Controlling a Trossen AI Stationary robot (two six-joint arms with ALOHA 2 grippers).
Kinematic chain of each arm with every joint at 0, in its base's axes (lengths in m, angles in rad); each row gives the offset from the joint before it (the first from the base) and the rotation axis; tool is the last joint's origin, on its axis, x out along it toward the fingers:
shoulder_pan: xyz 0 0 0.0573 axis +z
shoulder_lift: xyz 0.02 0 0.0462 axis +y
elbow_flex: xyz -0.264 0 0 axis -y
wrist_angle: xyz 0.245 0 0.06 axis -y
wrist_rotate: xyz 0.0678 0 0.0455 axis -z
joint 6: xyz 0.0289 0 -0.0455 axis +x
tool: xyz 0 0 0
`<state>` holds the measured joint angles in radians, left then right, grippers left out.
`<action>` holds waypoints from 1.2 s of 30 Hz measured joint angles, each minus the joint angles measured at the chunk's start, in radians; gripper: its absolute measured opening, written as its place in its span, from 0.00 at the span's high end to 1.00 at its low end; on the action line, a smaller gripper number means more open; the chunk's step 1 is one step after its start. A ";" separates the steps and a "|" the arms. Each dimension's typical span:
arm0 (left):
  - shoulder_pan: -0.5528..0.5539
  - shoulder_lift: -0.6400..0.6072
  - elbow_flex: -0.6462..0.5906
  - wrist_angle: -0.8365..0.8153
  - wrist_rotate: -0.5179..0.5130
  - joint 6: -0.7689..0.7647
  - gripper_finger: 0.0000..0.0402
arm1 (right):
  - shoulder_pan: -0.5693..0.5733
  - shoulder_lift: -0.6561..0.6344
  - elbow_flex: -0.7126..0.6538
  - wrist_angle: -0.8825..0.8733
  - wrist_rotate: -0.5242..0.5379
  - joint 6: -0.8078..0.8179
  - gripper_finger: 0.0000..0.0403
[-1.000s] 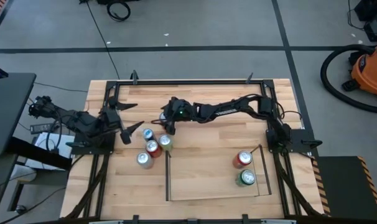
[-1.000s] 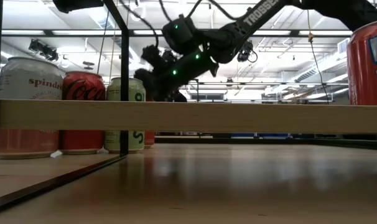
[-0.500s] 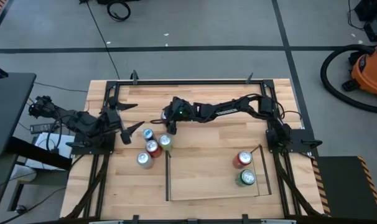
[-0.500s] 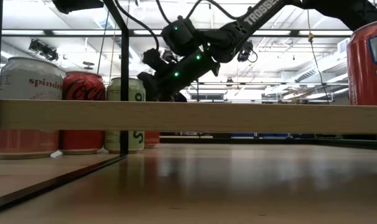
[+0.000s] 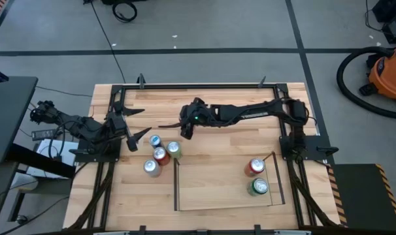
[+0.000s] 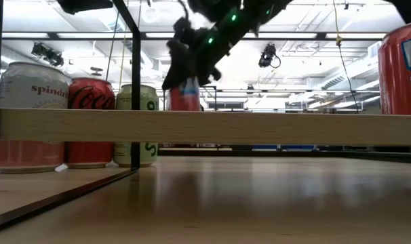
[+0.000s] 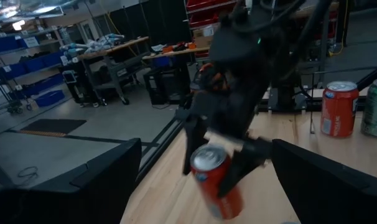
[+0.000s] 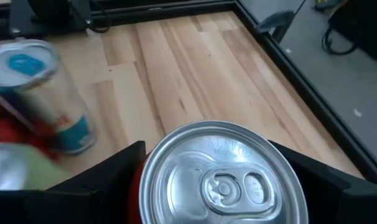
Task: Place canned beverage on shelf
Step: Put the red soda can on the shelf
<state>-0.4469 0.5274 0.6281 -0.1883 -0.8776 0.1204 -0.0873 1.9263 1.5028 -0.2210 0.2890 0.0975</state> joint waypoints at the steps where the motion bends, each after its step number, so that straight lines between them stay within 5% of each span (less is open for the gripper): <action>1: 0.000 0.000 0.000 0.001 0.000 0.008 0.08 | 0.008 -0.015 0.000 -0.023 0.001 0.015 0.22; 8: 0.001 0.001 0.000 0.034 0.000 0.077 0.08 | 0.099 -0.106 0.000 -0.165 0.011 0.128 0.21; 23: 0.001 0.014 0.000 0.188 0.001 0.103 0.08 | 0.391 -0.132 0.001 -0.316 0.249 0.410 0.21; 36: 0.001 0.148 0.000 0.306 0.197 -0.055 0.08 | 0.652 -0.132 -0.012 -0.576 0.526 0.858 0.21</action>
<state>-0.4461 0.6754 0.6281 0.1179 -0.6808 0.0651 0.5645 1.7943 1.4912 -0.7969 0.8150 0.9557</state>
